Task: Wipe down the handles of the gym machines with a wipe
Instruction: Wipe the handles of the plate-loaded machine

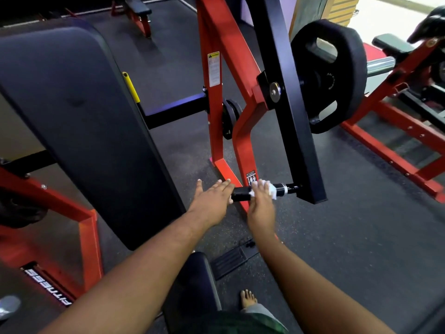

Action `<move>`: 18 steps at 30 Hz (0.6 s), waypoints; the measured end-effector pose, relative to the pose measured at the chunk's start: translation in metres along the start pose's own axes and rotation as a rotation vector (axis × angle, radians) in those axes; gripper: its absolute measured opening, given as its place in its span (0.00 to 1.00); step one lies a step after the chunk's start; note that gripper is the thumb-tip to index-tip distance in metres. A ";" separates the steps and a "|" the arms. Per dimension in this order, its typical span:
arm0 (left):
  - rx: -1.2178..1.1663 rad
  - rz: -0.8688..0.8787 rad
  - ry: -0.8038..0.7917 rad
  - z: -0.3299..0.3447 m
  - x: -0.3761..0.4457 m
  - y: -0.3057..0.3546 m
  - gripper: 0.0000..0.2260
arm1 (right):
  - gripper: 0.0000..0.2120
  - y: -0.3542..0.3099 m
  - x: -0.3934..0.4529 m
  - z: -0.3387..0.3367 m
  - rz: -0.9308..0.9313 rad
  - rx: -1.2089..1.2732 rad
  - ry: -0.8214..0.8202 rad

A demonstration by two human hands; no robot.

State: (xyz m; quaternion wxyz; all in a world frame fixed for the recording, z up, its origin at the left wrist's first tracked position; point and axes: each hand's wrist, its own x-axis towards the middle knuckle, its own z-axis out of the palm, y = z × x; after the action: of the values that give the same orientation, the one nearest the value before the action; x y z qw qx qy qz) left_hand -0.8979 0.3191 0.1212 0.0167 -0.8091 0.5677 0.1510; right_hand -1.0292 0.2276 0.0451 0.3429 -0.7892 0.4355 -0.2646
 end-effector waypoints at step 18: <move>0.034 -0.003 0.002 0.001 0.001 -0.002 0.26 | 0.23 -0.034 -0.035 0.001 -0.211 0.199 -0.129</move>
State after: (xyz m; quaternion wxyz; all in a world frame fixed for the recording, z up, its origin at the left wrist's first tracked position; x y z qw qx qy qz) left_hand -0.8958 0.3188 0.1196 0.0299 -0.8098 0.5689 0.1404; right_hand -1.0284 0.2711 0.0667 0.4167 -0.8082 0.2988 -0.2898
